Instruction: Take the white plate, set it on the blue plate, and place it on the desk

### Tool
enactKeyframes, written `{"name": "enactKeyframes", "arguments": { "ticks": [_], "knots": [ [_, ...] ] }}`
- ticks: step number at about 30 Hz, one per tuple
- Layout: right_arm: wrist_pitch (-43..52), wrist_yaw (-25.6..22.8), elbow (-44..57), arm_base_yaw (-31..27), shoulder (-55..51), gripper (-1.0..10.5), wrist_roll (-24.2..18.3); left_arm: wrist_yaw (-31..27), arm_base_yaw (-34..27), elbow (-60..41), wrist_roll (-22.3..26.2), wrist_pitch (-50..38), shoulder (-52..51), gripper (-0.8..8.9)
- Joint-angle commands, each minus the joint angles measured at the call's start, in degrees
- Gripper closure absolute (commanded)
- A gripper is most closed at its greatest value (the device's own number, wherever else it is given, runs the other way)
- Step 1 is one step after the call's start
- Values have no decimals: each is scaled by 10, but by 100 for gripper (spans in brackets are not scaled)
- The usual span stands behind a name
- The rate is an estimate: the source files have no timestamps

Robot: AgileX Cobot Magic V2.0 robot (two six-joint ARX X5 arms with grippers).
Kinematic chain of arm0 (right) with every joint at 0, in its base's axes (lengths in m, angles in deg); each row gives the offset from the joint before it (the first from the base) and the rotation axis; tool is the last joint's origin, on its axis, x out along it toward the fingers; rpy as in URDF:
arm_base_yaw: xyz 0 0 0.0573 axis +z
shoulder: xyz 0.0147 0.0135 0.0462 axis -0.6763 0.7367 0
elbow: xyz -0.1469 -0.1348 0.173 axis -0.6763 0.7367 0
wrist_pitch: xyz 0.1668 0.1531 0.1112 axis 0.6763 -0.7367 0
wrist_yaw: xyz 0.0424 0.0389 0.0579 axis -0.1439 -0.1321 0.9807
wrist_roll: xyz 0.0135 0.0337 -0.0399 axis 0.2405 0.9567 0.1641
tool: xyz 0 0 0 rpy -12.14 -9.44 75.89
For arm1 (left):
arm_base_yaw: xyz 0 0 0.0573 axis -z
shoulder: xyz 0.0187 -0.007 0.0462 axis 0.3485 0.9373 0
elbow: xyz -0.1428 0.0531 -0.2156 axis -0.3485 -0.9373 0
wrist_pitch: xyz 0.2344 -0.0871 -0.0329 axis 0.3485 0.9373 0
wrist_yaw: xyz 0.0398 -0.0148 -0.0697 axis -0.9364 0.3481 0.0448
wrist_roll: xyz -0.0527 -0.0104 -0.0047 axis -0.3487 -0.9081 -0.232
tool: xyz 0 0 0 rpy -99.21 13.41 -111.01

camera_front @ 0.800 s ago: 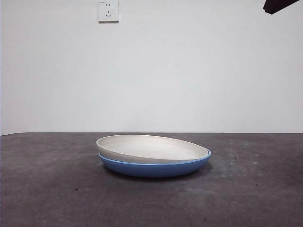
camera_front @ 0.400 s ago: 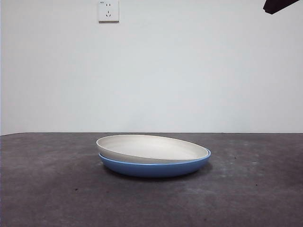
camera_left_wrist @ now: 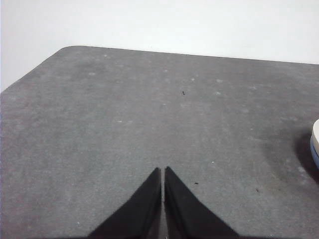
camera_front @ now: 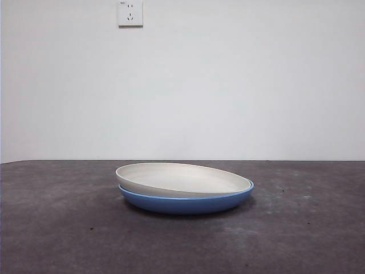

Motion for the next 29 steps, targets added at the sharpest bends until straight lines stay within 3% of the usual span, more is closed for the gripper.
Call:
{"name": "enactKeyframes", "arguments": {
  "ticks": [1,7,13,21,29],
  "knots": [
    [46,-1,41,-39,-37,939,-16,0,-1,-12,0,4,-1,804],
    [166,-2,171,-96,-136,939,-18,0,-1,-12,0,4,-1,804],
    [267,-15,302,-113,-233,939,-16,0,-1,-12,0,4,-1,804],
    [305,-94,424,-113,-328,939,4,0,-1,-12,0,4,-1,804],
    [339,-130,499,-113,-370,939,27,0,-1,-12,0,4,-1,804]
  ]
}}
